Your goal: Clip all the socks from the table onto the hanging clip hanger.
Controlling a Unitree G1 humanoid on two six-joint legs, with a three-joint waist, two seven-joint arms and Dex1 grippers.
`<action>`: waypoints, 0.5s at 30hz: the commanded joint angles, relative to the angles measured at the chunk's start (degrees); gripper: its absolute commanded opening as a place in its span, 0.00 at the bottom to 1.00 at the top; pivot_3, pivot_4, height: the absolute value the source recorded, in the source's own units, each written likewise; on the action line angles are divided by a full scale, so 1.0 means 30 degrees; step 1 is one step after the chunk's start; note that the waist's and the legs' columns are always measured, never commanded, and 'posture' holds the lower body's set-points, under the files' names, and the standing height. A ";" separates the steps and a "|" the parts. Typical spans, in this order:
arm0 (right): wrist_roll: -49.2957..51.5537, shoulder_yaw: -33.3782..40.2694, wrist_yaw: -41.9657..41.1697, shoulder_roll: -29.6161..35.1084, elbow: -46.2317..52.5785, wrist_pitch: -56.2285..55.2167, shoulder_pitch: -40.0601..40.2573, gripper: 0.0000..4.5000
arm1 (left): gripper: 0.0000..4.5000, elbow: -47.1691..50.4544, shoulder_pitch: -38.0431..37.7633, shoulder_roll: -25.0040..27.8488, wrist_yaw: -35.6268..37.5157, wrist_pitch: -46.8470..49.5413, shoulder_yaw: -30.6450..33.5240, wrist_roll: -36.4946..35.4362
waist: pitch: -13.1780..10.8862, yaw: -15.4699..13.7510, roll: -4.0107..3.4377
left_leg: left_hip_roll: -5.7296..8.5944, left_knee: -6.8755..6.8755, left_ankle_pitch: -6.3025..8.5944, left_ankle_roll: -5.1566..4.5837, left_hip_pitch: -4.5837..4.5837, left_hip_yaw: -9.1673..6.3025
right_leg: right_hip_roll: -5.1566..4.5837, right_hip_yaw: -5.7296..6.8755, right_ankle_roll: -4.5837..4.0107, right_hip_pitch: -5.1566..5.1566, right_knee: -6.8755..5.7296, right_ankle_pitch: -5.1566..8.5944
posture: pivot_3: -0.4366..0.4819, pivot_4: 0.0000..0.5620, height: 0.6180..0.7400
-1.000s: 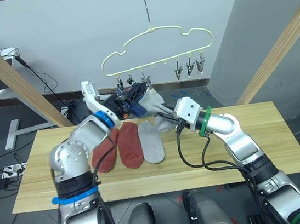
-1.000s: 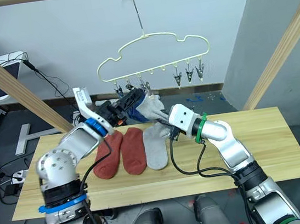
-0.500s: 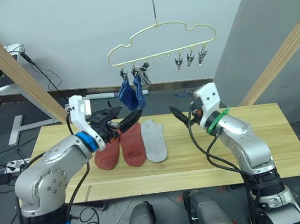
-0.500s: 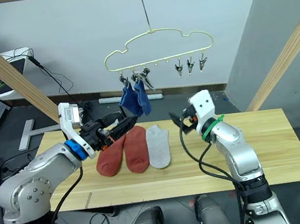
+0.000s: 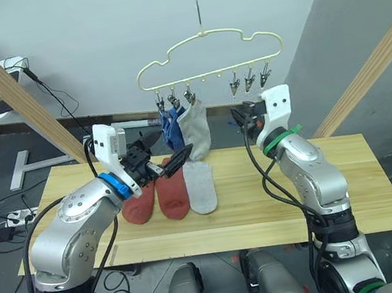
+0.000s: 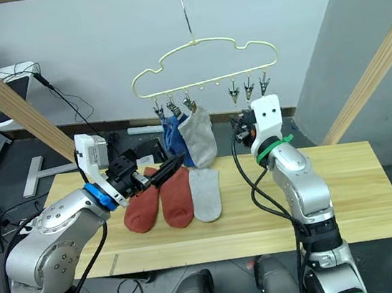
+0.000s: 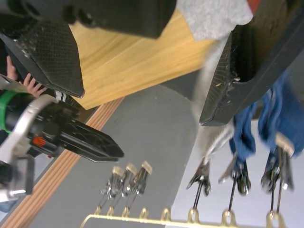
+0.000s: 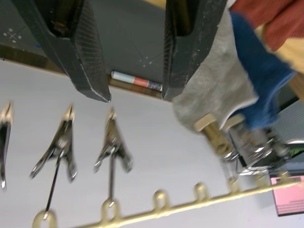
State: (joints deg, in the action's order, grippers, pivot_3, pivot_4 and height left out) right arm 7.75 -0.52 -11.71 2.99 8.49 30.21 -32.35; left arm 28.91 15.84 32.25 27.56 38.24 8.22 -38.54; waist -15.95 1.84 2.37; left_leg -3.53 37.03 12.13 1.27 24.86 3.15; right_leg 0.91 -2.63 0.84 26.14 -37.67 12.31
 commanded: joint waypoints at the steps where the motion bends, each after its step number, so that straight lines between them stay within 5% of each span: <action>1: -0.0076 0.0312 0.0571 -0.0187 -0.0600 -0.1075 -0.0816 0.37 | 1.00 0.0792 0.0093 -0.0055 0.0052 -0.0415 0.0124 0.0066 | 0.0000 -0.0015 0.0000 | -0.0002 -0.0012 0.0000 0.0000 0.0000 -0.0012 | 0.0002 0.0005 0.0000 0.0002 -0.0001 0.0000 | 0.51 0.43 1.00; 15: 0.0165 0.1107 0.1153 -0.0396 -0.6617 -0.4272 -0.4350 0.37 | 1.00 0.1074 0.0972 -0.0152 -0.0050 -0.0044 0.0164 -0.0124 | 0.0000 -0.0037 0.0000 | -0.0006 -0.0004 -0.0003 -0.0002 0.0001 -0.0005 | 0.0003 -0.0003 -0.0002 -0.0003 -0.0003 0.0000 | 0.52 0.45 1.00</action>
State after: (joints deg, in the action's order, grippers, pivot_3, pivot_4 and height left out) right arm 7.87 2.31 -7.61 1.64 -11.55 19.78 -43.94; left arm 29.26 17.59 31.68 27.56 38.46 8.07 -38.13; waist -15.95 1.73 2.37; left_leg -3.54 37.01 12.12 1.26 24.87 3.11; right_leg 0.92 -2.62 0.83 26.13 -37.68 12.31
